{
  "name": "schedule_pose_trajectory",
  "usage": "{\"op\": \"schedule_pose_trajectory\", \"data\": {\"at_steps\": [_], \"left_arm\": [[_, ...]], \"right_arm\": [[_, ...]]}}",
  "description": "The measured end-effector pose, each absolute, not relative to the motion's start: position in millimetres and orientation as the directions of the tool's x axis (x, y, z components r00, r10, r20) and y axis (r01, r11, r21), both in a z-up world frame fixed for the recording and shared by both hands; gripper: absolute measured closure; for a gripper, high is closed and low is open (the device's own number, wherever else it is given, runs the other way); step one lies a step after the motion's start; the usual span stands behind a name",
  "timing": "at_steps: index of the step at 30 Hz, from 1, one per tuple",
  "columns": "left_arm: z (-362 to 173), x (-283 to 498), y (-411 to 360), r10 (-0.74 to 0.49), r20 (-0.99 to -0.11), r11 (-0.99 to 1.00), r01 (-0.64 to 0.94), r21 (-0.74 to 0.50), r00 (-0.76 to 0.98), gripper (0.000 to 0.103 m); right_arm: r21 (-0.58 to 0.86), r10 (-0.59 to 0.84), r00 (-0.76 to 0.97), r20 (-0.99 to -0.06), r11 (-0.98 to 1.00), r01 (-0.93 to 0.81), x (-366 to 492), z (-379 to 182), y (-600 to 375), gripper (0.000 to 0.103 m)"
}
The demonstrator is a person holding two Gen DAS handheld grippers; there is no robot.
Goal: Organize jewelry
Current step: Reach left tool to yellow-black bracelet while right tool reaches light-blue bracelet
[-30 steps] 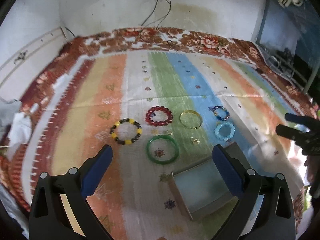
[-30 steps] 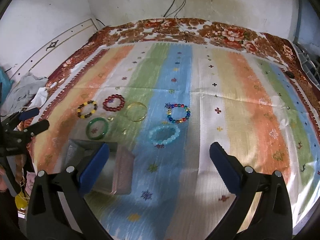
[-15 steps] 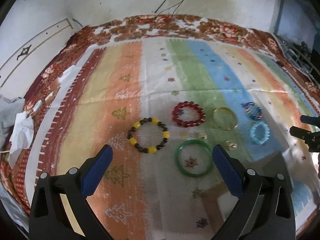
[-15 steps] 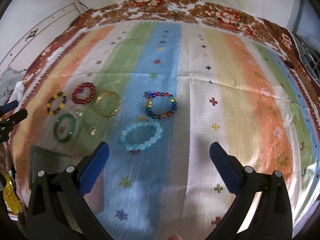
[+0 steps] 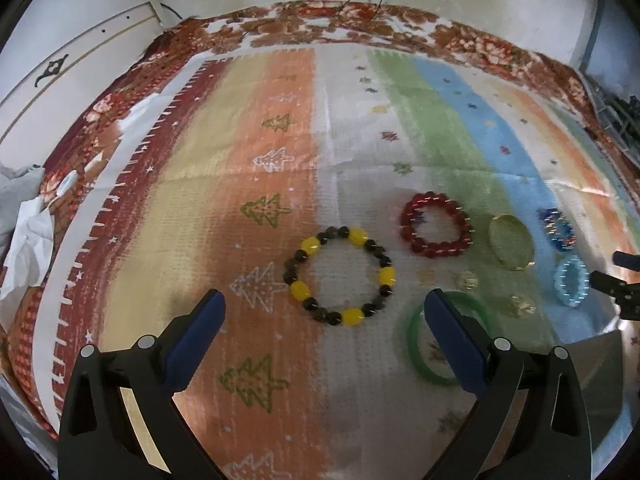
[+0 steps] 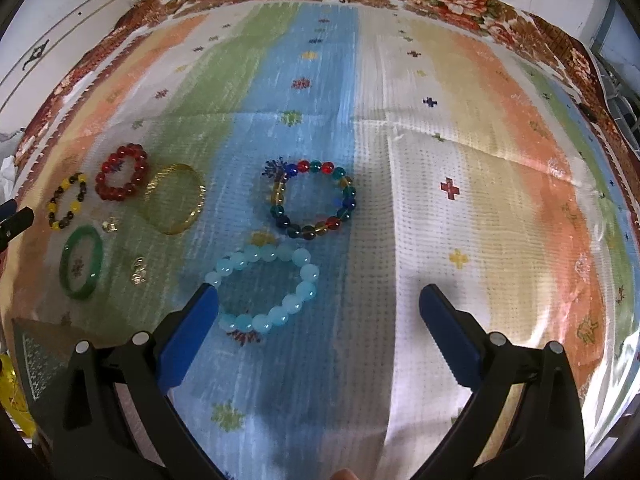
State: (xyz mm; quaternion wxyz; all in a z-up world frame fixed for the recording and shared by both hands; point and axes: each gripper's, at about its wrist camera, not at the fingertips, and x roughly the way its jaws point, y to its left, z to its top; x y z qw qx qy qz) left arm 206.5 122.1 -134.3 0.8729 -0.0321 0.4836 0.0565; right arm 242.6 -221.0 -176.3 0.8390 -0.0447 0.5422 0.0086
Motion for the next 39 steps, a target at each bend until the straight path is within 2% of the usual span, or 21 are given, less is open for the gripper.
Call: {"op": "schedule_pose_trajectory", "data": {"at_steps": [10, 11, 13, 18, 23, 26, 28, 29, 31, 32, 35, 36, 37, 39], "left_arm": [[-165.5, 231.7, 135.2, 0.105, -0.88, 0.989, -0.144, 0.042, 0.463, 0.007], [-168.6, 233.6, 136.6, 0.105, -0.883, 0.989, -0.143, 0.043, 0.457, 0.009], [-175.1, 236.7, 139.9, 0.111, -0.89, 0.987, -0.151, 0.047, 0.443, 0.019], [-180.3, 239.8, 141.7, 0.119, -0.887, 0.987, -0.151, 0.057, 0.446, 0.02], [-180.3, 238.9, 134.4, 0.116, -0.882, 0.99, -0.123, 0.067, 0.456, 0.034], [-179.3, 238.7, 129.2, 0.104, -0.884, 0.993, -0.104, 0.064, 0.456, 0.05], [-178.8, 239.2, 127.1, 0.105, -0.883, 0.993, -0.102, 0.065, 0.457, 0.063], [-178.7, 239.7, 127.4, 0.102, -0.883, 0.993, -0.103, 0.061, 0.457, 0.073], [-178.7, 240.0, 129.4, 0.108, -0.882, 0.992, -0.113, 0.063, 0.458, 0.092], [-178.8, 239.5, 130.5, 0.106, -0.882, 0.991, -0.117, 0.059, 0.458, 0.093], [-178.3, 238.6, 132.0, 0.098, -0.884, 0.992, -0.115, 0.05, 0.458, 0.094], [-177.7, 238.2, 132.0, 0.097, -0.884, 0.992, -0.118, 0.048, 0.458, 0.094], [-176.9, 237.6, 132.1, 0.095, -0.883, 0.992, -0.118, 0.046, 0.46, 0.094], [-174.0, 235.6, 131.9, 0.078, -0.882, 0.992, -0.12, 0.025, 0.465, 0.094]], "right_arm": [[-0.067, -0.038, 0.372, -0.927, 0.996, -0.064, 256.4, -200.6, -220.2, 0.004], [-0.07, -0.043, 0.365, -0.93, 0.996, -0.061, 256.6, -204.0, -220.7, 0.004], [-0.09, -0.063, 0.361, -0.931, 0.994, -0.059, 257.6, -207.9, -218.9, 0.004], [-0.116, -0.084, 0.363, -0.928, 0.991, -0.067, 259.6, -213.2, -217.3, 0.004], [-0.128, -0.093, 0.369, -0.925, 0.989, -0.07, 259.5, -213.9, -216.0, 0.005], [-0.142, -0.101, 0.375, -0.921, 0.986, -0.082, 259.8, -212.6, -213.5, 0.01], [-0.155, -0.114, 0.384, -0.916, 0.985, -0.077, 259.0, -210.3, -213.6, 0.018], [-0.155, -0.115, 0.386, -0.915, 0.985, -0.074, 258.8, -209.4, -214.9, 0.02], [-0.145, -0.111, 0.391, -0.914, 0.988, -0.057, 257.9, -208.0, -219.6, 0.032], [-0.143, -0.114, 0.396, -0.911, 0.989, -0.044, 257.9, -206.2, -222.9, 0.036], [-0.158, -0.133, 0.408, -0.903, 0.987, -0.027, 258.3, -202.6, -228.8, 0.059], [-0.176, -0.153, 0.418, -0.895, 0.984, -0.017, 258.3, -200.1, -230.7, 0.085], [-0.161, -0.139, 0.421, -0.896, 0.987, -0.019, 258.6, -199.4, -231.1, 0.09], [-0.11, -0.09, 0.412, -0.907, 0.994, -0.026, 258.6, -199.5, -233.8, 0.09]]}}
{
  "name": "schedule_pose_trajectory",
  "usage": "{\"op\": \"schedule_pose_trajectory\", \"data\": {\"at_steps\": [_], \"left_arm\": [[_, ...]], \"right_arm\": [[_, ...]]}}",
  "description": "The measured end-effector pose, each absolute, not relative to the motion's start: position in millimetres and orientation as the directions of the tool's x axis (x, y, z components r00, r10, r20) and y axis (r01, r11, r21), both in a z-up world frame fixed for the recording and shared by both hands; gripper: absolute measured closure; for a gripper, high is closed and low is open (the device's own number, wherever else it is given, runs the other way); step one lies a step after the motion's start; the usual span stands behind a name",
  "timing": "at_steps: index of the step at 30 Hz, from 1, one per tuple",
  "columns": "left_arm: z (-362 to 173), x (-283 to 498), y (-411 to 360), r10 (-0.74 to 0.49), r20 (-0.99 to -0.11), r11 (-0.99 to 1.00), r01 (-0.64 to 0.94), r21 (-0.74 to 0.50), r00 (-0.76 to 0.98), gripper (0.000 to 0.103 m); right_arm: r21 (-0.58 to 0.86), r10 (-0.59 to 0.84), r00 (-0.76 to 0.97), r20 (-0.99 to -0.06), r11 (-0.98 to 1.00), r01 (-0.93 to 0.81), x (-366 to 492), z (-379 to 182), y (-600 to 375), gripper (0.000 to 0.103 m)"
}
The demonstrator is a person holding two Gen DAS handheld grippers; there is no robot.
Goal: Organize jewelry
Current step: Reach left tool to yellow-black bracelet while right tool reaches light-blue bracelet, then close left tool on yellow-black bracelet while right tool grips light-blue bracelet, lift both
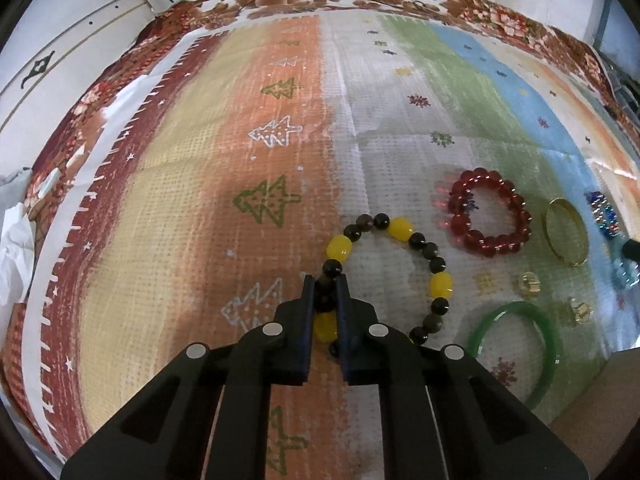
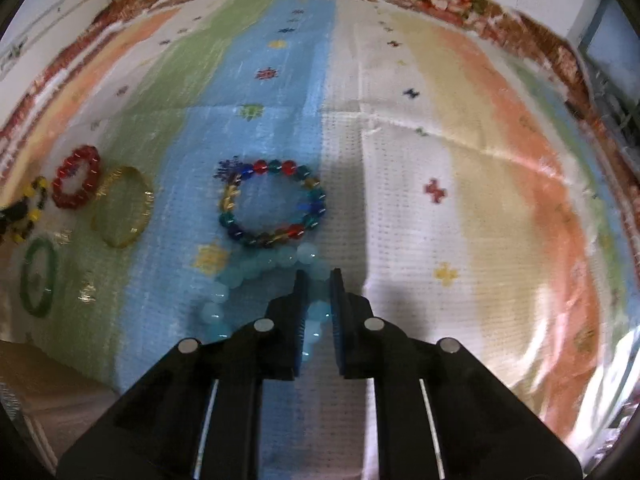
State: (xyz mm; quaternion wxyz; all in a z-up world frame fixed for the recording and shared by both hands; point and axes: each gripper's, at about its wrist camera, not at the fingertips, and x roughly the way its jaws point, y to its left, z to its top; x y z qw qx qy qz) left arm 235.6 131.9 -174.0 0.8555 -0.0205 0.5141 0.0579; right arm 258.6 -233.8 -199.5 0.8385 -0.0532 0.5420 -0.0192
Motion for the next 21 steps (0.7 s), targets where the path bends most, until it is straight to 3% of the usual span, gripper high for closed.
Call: {"op": "schedule_pose_trajectory", "data": {"at_steps": [21], "left_arm": [[-94.6, 197.4, 96.0, -0.021, -0.803, 0.999, -0.023, -0.043, 0.596, 0.094]], "right_arm": [[-0.086, -0.028, 0.493, -0.87, 0.992, -0.096, 218.4, -153.5, -205.7, 0.09]]}}
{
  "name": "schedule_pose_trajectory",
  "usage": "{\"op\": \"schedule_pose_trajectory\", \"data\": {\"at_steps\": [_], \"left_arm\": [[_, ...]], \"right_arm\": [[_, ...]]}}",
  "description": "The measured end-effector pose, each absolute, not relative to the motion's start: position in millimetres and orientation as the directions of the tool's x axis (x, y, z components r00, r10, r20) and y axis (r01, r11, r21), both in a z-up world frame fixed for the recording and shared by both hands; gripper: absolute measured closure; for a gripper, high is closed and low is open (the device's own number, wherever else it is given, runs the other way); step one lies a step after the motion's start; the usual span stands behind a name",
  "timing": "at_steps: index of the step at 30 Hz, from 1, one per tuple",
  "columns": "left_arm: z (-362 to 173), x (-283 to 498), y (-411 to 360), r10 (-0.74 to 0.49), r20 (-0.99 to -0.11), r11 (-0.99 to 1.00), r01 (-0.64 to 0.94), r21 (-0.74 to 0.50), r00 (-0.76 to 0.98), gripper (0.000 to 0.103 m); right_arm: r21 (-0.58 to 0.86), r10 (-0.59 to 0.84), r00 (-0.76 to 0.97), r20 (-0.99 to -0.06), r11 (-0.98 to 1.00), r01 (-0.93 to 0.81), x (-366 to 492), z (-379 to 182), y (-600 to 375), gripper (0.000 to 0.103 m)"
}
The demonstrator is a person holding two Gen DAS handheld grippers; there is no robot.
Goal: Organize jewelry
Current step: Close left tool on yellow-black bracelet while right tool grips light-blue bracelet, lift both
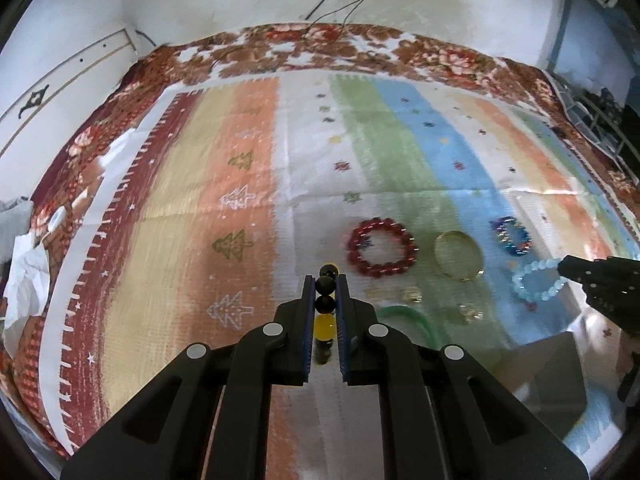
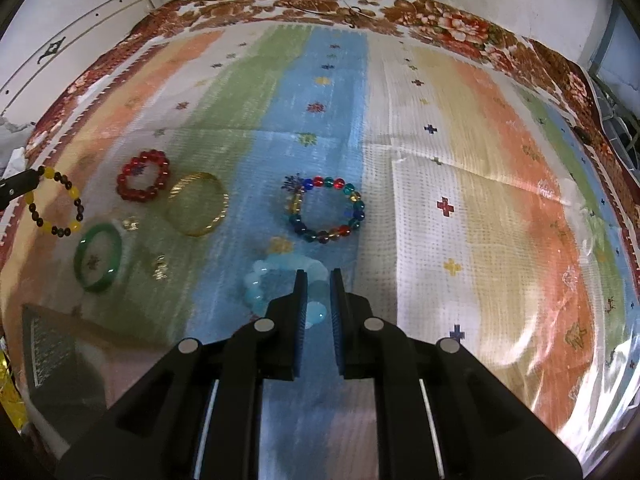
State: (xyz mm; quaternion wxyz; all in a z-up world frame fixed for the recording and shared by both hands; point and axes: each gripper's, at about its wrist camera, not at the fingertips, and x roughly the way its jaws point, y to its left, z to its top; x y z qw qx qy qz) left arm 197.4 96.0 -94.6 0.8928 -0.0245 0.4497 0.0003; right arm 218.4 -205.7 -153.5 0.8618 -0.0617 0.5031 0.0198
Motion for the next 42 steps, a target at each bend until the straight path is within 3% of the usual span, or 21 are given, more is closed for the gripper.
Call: {"op": "schedule_pose_trajectory", "data": {"at_steps": [26, 42], "left_arm": [[-8.8, 114.6, 34.1, -0.159, -0.695, 0.987, 0.136, -0.089, 0.701, 0.094], [-36.8, 91.1, 19.4, -0.25, -0.717, 0.968, 0.155, -0.197, 0.651, 0.094]], "right_arm": [[-0.06, 0.082, 0.609, -0.789, 0.976, -0.21, 133.9, -50.4, -147.9, 0.09], [0.073, 0.222, 0.571, -0.79, 0.959, -0.272, 112.6, -58.5, -129.4, 0.09]]}}
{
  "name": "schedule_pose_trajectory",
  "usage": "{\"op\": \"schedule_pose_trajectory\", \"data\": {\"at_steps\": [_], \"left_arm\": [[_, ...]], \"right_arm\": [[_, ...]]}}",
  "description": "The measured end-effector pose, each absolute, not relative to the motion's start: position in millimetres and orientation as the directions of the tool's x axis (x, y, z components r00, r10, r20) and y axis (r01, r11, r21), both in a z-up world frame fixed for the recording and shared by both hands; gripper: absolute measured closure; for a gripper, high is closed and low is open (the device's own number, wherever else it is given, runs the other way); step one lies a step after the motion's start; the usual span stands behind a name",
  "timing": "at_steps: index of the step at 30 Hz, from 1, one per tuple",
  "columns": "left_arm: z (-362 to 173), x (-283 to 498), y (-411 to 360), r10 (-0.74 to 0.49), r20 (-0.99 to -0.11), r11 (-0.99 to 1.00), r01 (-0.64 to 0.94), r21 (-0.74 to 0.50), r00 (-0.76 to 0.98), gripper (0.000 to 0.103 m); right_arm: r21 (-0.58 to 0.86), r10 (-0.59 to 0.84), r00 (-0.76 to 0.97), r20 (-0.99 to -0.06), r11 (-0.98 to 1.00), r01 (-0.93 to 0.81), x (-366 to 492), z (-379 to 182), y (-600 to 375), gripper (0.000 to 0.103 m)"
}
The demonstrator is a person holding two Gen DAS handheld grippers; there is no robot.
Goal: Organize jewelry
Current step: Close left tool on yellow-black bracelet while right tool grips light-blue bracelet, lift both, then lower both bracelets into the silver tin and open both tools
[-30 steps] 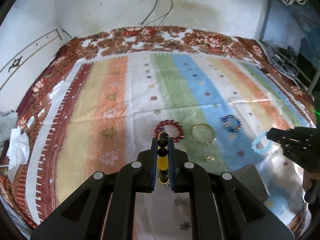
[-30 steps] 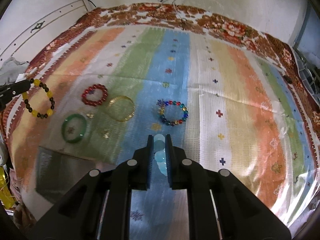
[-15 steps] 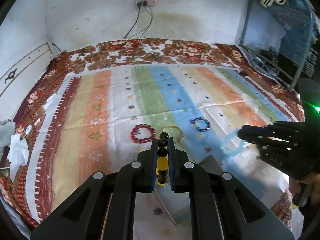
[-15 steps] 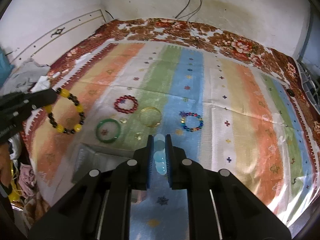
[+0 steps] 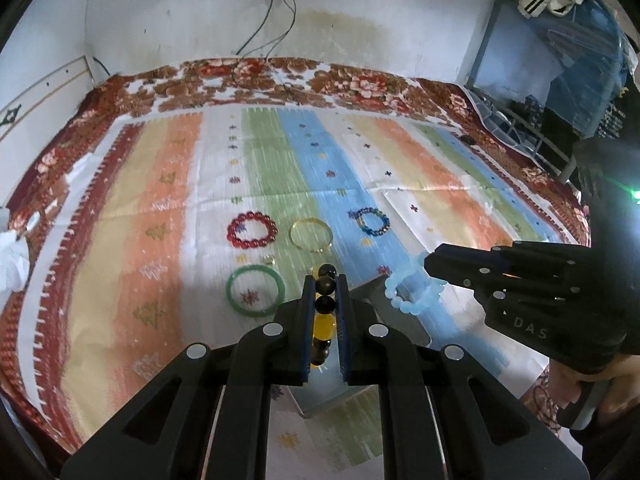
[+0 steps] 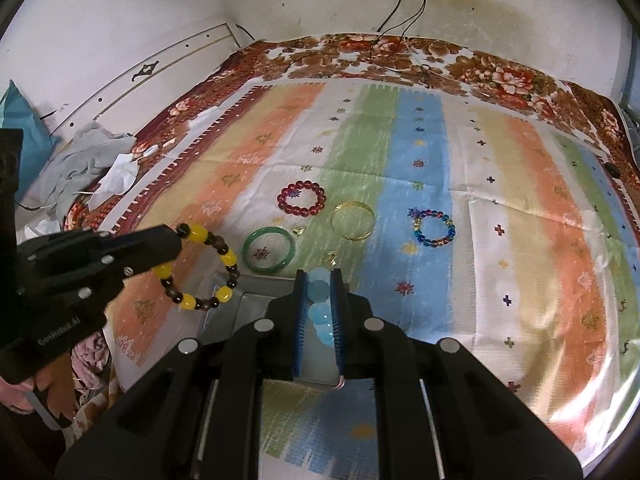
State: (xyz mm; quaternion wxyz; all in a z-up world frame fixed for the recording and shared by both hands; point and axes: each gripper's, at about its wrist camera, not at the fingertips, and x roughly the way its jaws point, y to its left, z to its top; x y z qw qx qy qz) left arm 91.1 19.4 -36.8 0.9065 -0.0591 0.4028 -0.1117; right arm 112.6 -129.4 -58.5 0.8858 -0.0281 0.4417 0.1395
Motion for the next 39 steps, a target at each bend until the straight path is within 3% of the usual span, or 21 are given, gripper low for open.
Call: {"op": "schedule_pose_trajectory", "data": {"at_steps": [17, 20, 21, 39], "left_arm": [[-54.9, 90.8, 9.7, -0.267, -0.744, 0.964, 0.158, -0.216, 0.613, 0.093], [-56.0, 91.5, 10.4, -0.267, -0.744, 0.964, 0.159, -0.214, 0.612, 0.092], [-56.5, 91.4, 10.7, -0.266, -0.744, 0.964, 0.159, -0.214, 0.612, 0.086], [-65.0, 111.2, 34.7, -0.203, -0.772, 0.979, 0.115, -0.168, 0.603, 0.079]], "right_arm": [[0.07, 0.23, 0.542, -0.808, 0.951, -0.3, 110.9, -69.1, -117.4, 0.089], [0.071, 0.232, 0.546, -0.805, 0.952, -0.299, 111.1, -68.6, -117.8, 0.077], [0.071, 0.232, 0.546, -0.805, 0.952, -0.299, 111.0, -68.2, -118.0, 0.075], [0.042, 0.195, 0.527, -0.827, 0.957, -0.288, 129.3, -80.5, -128.1, 0.075]]}}
